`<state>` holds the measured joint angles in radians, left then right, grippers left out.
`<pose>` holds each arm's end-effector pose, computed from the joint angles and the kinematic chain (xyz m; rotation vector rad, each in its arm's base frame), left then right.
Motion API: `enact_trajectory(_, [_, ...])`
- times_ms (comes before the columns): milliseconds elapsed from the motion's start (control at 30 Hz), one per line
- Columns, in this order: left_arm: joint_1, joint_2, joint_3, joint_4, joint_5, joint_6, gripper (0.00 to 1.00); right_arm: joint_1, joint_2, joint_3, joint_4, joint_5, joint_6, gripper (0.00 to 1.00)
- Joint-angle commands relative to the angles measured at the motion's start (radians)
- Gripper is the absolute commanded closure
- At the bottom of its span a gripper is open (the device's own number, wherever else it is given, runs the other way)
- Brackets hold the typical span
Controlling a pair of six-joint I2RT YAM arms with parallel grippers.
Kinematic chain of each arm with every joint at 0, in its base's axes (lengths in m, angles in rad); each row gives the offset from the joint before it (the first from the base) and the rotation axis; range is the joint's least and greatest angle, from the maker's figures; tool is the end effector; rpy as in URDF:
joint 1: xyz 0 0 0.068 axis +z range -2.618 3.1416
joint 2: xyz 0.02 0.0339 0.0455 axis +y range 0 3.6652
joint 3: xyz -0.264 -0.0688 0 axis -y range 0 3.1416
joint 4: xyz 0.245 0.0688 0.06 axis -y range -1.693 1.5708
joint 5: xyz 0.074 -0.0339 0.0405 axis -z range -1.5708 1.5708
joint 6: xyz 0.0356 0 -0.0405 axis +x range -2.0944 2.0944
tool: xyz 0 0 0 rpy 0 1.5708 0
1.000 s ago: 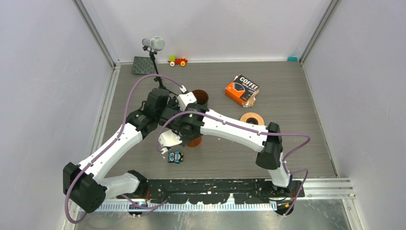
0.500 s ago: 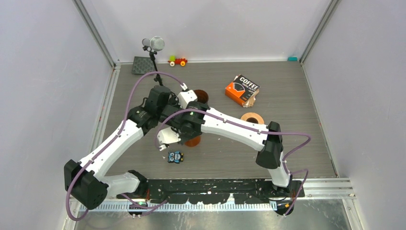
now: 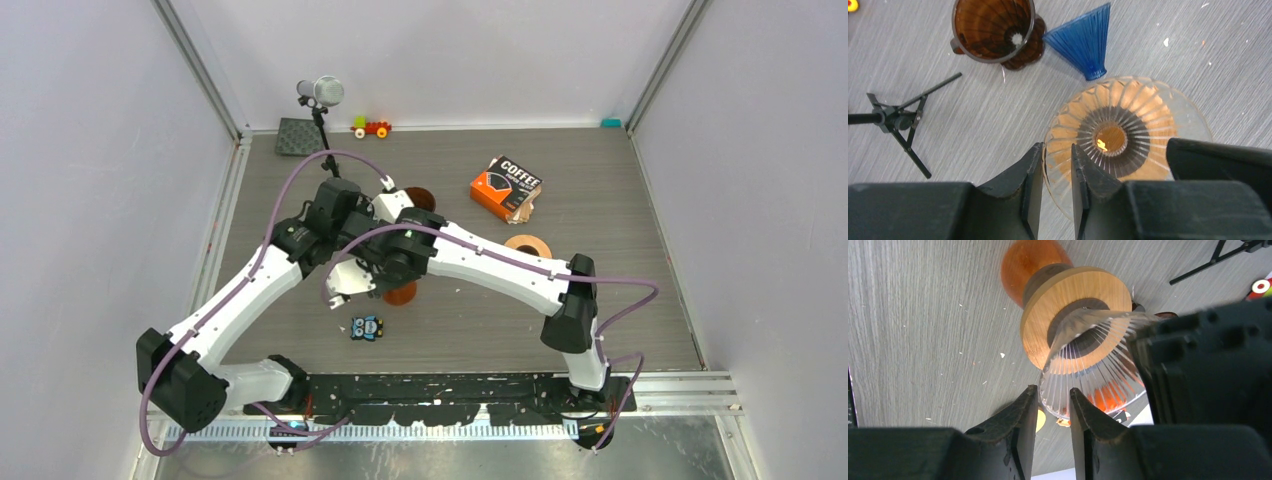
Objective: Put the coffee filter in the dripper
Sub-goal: Place the coffee dripper in the dripper holder.
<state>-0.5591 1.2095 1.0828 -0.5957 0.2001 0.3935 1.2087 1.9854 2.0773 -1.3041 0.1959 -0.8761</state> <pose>0.2158 -0.1434 0.3170 1.1439 1.9904 -0.3151 0.1492 0.3744 0.3354 -2.3509 1.4291 -0.1840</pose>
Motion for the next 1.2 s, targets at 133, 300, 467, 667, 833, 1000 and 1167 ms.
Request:
enact_trajectory(133, [0.001,0.036,0.003,-0.26,-0.068,0.018,0.69,-0.002,-0.105,0.035,0.022,-0.012,0.033,0.64])
enact_trajectory(300, [0.001,0.032,0.032,-0.263,-0.065,0.012,0.65,-0.002,-0.131,0.025,0.023,-0.022,0.049,0.64])
enact_trajectory(467, [0.001,0.038,0.073,-0.267,-0.046,0.001,0.63,-0.002,-0.156,0.013,0.026,-0.028,0.069,0.64])
enact_trajectory(667, [0.001,0.05,0.109,-0.272,-0.023,-0.014,0.62,-0.011,-0.188,-0.02,0.044,-0.015,0.079,0.64])
enact_trajectory(833, [0.001,0.07,0.152,-0.276,-0.001,-0.036,0.61,-0.031,-0.206,-0.043,0.057,-0.023,0.09,0.64])
enact_trajectory(1000, [0.001,0.089,0.194,-0.277,0.021,-0.057,0.6,-0.058,-0.236,-0.077,0.076,-0.042,0.104,0.64])
enact_trajectory(1167, [0.001,0.097,0.214,-0.261,0.03,-0.073,0.58,-0.102,-0.286,-0.131,0.118,-0.07,0.139,0.64])
